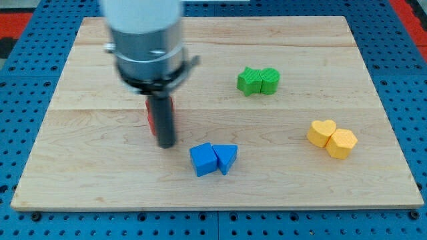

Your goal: Separate the red star from red circle

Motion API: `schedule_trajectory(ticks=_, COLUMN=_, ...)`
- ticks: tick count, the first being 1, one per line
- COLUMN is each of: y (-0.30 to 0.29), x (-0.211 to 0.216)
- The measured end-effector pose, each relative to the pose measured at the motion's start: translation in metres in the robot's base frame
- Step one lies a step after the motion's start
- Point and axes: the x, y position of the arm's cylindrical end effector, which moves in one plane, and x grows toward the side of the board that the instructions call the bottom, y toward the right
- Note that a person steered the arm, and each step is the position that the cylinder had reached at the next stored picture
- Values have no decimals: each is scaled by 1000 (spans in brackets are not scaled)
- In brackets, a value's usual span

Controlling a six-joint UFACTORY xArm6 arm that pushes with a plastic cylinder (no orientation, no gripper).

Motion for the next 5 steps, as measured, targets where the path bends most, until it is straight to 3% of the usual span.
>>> schedule_trajectory(ticks=2, y=-7, x=-122)
schedule_trajectory(ticks=4, y=14, x=-217)
schedule_trajectory(ticks=5, y=28, x=-215)
